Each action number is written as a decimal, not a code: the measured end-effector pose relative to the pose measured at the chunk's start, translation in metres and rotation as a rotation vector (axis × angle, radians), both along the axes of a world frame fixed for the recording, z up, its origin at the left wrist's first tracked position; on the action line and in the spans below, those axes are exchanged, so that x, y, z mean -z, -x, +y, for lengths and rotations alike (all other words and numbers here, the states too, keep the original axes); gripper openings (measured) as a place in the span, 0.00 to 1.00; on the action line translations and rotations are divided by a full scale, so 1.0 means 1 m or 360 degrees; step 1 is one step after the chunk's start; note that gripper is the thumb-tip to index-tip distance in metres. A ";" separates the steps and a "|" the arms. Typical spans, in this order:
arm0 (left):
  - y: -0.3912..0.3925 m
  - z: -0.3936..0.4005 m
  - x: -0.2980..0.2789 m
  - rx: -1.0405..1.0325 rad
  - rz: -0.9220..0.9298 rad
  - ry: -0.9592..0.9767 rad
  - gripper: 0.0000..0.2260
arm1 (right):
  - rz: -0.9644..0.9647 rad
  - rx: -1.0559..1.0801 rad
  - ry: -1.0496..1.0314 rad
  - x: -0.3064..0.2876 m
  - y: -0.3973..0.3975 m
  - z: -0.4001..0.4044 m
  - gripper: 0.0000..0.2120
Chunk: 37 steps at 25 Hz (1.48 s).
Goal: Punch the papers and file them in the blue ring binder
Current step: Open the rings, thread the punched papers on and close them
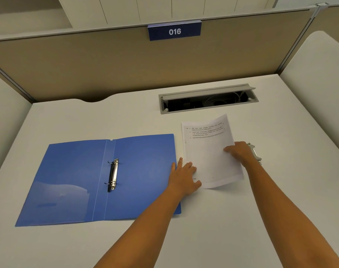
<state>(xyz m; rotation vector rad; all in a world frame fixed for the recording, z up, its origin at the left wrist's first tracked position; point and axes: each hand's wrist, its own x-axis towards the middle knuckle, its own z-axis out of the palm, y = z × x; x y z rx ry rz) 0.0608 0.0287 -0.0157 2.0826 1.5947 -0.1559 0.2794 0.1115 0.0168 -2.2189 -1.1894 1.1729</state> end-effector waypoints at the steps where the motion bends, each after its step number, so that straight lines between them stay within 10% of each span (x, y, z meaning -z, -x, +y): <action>1: 0.000 0.000 0.000 0.0005 0.0003 0.0000 0.26 | -0.0030 -0.0035 0.0006 0.000 -0.001 0.001 0.13; 10: 0.016 -0.002 0.002 -0.0125 -0.0305 -0.0305 0.26 | -0.0421 -0.0301 -0.0271 -0.039 0.020 0.000 0.14; 18: 0.110 -0.013 0.007 -0.1279 -0.0575 -0.0910 0.18 | -0.0316 -0.0320 -0.0759 -0.098 0.086 -0.004 0.16; 23: 0.162 -0.043 0.018 -0.1886 -0.0367 -0.0857 0.32 | 0.0085 -0.0561 -0.0599 -0.103 0.144 -0.014 0.17; 37: 0.206 -0.080 0.053 -0.1567 -0.0061 -0.0426 0.41 | 0.0035 -0.0979 -0.0337 -0.075 0.228 -0.037 0.14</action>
